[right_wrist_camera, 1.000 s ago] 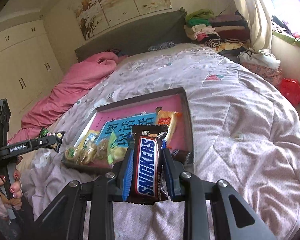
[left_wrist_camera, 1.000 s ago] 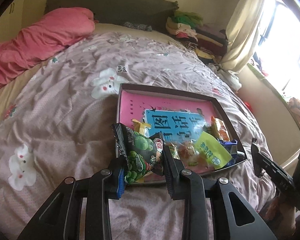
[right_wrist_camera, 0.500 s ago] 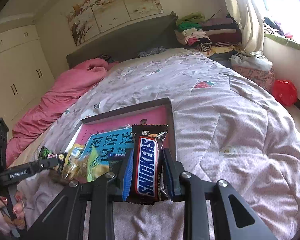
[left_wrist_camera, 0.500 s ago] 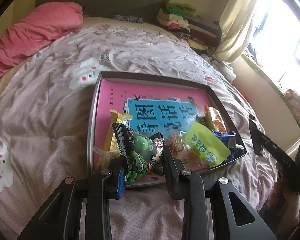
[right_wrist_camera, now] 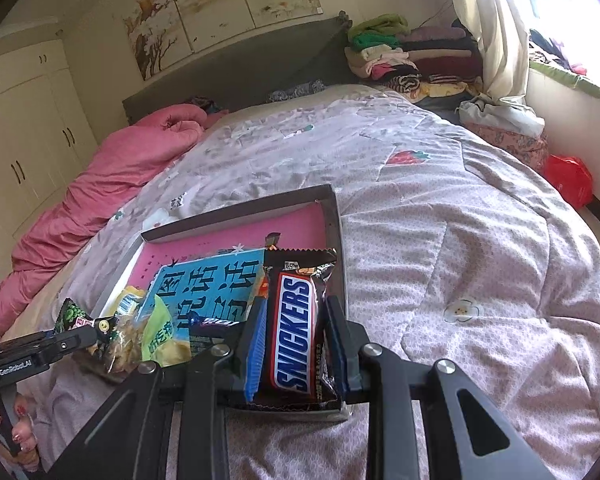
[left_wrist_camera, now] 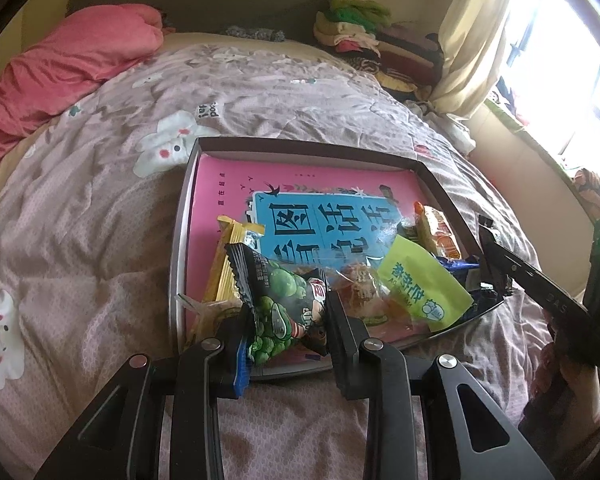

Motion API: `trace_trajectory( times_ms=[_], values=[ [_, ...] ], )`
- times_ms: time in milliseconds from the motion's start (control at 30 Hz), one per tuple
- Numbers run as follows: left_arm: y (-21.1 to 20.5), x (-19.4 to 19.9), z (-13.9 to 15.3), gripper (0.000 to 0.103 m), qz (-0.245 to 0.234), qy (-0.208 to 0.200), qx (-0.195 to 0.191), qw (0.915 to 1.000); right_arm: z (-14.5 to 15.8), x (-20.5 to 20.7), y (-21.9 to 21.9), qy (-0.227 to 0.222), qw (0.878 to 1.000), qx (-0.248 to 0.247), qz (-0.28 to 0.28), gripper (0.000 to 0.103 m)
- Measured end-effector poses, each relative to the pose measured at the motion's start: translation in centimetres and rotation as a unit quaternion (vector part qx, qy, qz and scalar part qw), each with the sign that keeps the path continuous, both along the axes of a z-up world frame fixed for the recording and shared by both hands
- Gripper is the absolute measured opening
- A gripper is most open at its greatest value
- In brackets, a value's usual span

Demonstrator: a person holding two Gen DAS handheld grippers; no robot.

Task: Organize snacks
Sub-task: 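Carry the pea packet over the tray with the left tool while the right tool carries the Snickers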

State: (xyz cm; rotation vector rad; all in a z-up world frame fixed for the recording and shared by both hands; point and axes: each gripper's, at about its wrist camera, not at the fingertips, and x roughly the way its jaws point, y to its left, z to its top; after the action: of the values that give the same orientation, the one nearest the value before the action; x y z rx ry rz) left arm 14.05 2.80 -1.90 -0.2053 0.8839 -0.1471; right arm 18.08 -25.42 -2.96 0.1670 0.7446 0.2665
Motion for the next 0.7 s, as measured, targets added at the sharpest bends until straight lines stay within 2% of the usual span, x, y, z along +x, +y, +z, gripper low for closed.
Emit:
trace_trajectory(
  times_ms=[400,700],
  values=[
    [-0.2,0.4,-0.2,0.033,-0.002,0.002,0.003,1.0,-0.7,0.6,0.8,0.005,1.0,-0.003,0.006,0.029],
    [-0.2,0.5,-0.2,0.033,-0.001,0.003,0.002,1.0,-1.1,0.7,0.1,0.018,1.0,0.017,0.001,0.029]
  ],
)
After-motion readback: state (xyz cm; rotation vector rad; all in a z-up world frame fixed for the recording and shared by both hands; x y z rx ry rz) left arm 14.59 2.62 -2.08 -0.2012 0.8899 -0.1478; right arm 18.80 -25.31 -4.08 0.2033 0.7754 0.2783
